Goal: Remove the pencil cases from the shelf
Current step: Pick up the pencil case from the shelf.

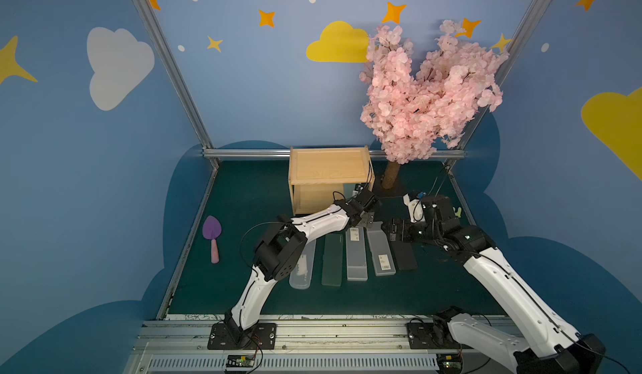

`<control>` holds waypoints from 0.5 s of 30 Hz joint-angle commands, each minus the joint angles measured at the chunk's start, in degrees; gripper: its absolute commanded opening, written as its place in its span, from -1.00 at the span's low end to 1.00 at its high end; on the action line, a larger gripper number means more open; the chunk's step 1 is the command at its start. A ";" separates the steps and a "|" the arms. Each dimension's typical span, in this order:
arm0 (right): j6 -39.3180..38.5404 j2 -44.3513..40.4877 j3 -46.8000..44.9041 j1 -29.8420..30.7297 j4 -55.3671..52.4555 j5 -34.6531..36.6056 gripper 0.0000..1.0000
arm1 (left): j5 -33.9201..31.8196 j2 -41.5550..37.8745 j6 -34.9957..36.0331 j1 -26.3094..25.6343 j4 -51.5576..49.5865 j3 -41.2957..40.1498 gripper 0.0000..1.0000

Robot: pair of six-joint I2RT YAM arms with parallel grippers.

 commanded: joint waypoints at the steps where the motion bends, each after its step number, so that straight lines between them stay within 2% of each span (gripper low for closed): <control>1: -0.95 0.15 -0.12 -0.63 -0.38 -1.04 0.97 | -1.80 1.78 -0.89 -0.04 -0.19 2.55 1.00; 15: -1.96 -1.12 -0.75 -2.80 -1.34 -2.13 0.96 | -3.37 6.45 -0.66 0.26 -2.65 7.09 1.00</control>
